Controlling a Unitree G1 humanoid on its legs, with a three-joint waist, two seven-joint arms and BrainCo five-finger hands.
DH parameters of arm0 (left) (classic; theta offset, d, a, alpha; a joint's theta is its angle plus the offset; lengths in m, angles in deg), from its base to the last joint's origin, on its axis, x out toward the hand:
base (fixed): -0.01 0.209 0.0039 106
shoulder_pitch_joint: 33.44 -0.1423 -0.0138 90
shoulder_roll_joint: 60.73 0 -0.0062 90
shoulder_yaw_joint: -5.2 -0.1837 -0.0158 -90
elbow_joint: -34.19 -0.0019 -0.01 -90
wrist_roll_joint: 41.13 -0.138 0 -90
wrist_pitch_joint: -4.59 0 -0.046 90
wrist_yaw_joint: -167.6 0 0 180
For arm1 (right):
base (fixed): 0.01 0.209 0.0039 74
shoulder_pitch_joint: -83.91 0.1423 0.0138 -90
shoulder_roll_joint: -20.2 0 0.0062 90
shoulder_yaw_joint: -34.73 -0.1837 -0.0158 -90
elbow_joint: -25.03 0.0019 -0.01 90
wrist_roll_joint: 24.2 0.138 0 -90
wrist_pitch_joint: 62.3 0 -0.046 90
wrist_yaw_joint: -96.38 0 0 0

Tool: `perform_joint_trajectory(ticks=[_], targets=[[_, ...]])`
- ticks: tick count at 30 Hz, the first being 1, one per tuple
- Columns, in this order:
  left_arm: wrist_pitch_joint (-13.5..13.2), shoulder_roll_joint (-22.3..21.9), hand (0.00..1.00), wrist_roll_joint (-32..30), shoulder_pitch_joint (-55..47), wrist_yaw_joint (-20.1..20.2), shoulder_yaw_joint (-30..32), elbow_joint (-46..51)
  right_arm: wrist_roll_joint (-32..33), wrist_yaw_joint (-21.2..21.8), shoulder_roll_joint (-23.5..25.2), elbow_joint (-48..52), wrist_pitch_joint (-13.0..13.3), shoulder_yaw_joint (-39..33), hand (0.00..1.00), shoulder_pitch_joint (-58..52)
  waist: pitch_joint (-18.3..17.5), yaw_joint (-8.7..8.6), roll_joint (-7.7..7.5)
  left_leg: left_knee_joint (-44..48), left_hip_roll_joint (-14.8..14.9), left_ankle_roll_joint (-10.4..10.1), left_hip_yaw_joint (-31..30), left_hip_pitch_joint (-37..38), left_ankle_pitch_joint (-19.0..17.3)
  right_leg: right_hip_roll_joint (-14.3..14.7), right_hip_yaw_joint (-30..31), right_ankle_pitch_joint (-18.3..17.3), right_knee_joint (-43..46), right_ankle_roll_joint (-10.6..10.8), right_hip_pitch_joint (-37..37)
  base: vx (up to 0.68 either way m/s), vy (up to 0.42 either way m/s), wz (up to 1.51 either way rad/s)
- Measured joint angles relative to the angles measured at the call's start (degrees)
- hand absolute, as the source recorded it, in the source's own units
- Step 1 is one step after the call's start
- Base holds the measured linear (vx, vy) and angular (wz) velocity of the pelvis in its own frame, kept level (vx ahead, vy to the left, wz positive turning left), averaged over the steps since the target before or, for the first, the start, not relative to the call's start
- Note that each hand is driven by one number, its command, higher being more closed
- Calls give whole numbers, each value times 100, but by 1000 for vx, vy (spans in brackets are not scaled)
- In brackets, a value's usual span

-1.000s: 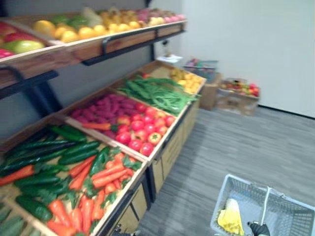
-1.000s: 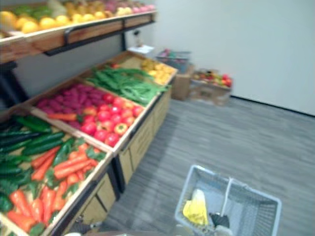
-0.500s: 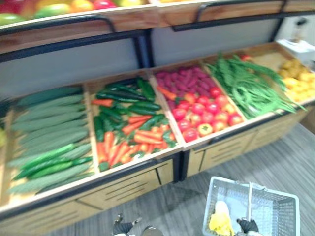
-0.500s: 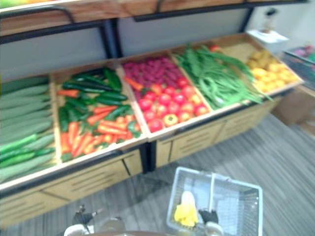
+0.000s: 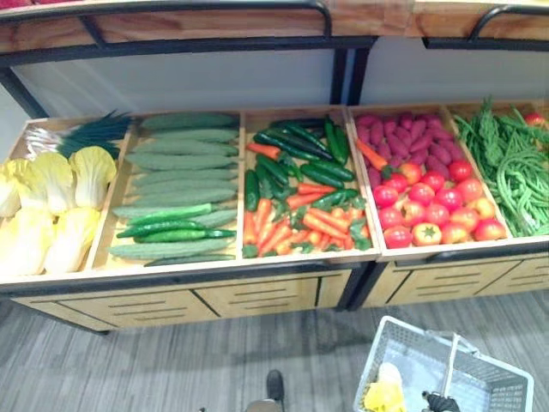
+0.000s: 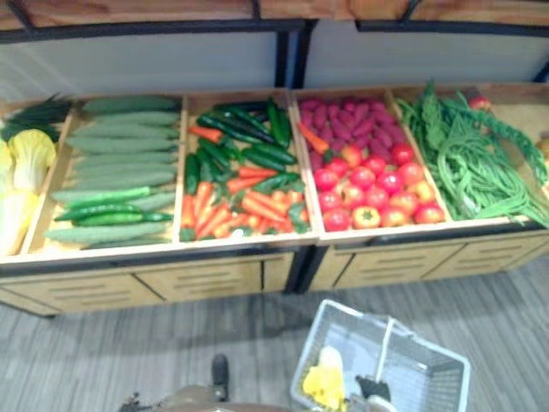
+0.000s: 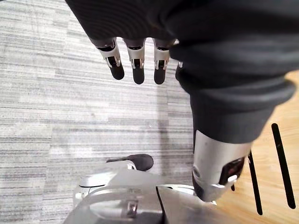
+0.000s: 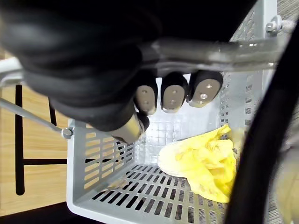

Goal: Pick vegetable in the basket

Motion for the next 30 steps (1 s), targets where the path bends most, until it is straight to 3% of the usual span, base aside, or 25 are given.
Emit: perform_joint_trajectory(ticks=[1,2,3,4,5,8,12,15,17,18,19,20,22,28,30], targets=[[3,108,0,-7,-29,19,-51,-9,2,4,-27,-5,-6,-48,100,-102,-30,-77,-236,628,-344,358,447,94,-440,-537,66,-34,239,-71,-25,262,301,-1],[0,106,0,-5,-100,21,-189,-81,5,9,-179,-6,-7,-98,100,-135,-8,-144,-101,646,-398,388,455,304,-884,-691,189,-24,807,-305,-59,317,286,8],[14,113,0,-5,-98,21,-307,-205,43,-21,-256,12,-28,-152,100,-112,-11,-193,-48,589,-464,429,388,396,-922,-905,469,124,1539,-728,-360,312,262,25],[-4,121,0,-6,-76,23,-442,-156,171,-27,-314,33,-6,-270,100,-92,-25,-271,25,577,-417,459,272,480,-954,-922,906,363,2197,-945,-730,138,210,40],[-7,199,0,-5,-42,23,-449,-98,195,-11,-270,30,0,-306,100,-68,-25,-281,52,577,-368,474,231,523,-987,-777,1256,370,2505,-836,-972,120,152,32],[-3,340,0,-2,23,20,-444,-79,179,38,-129,-17,11,-258,100,-14,1,-273,-188,511,-255,430,72,698,-1028,-288,1570,185,2432,-497,-1206,149,34,24],[-4,234,0,-6,185,-6,-326,-40,190,42,86,-11,15,-231,100,-17,-6,-199,-160,599,-32,187,-96,825,-1155,321,2006,254,1090,-374,-1311,194,-47,17],[-9,138,0,-5,241,-17,-73,24,192,47,115,10,26,-124,100,-16,-9,-146,-144,733,62,67,-134,836,-1230,455,2163,375,473,-262,-1392,154,-132,6],[-11,89,0,-4,231,-16,103,71,187,59,154,13,25,-110,100,-39,-55,-145,-217,794,49,-89,-180,881,-1330,417,2162,882,189,-276,-1330,164,-210,19],[-1,23,0,-4,244,-16,218,44,181,82,144,7,20,-102,100,-68,-108,-150,-173,787,129,-168,-245,922,-1383,466,2082,884,216,-203,-1252,171,-252,18],[-26,-116,0,-3,195,-16,362,68,171,89,96,34,18,-119,100,-168,-286,-133,-5,642,316,-304,-225,962,-1366,668,2019,819,119,-298,-1231,190,-251,13],[-30,-195,0,-3,188,-16,432,63,150,90,77,34,14,-114,100,-165,-295,-115,64,573,378,-350,-219,1008,-1336,747,1985,799,43,-326,-1178,233,-236,4],[-28,-418,0,5,157,-13,627,61,116,78,-49,21,-55,-129,100,-256,-367,-143,350,367,579,-497,-219,1123,-1218,975,1836,751,-134,-413,-1037,215,-221,12],[-104,-449,0,7,174,-73,685,179,118,70,-69,-16,-74,-258,100,-355,-389,-150,303,190,741,-601,-228,1283,-1131,1191,1660,715,-397,-474,-744,77,-102,12],[-128,-452,0,1,133,-338,679,343,125,5,-16,-17,-69,-266,100,-359,-406,-147,263,188,691,-595,-255,1274,-1127,1158,1643,729,-471,-455,-697,5,4,8]])
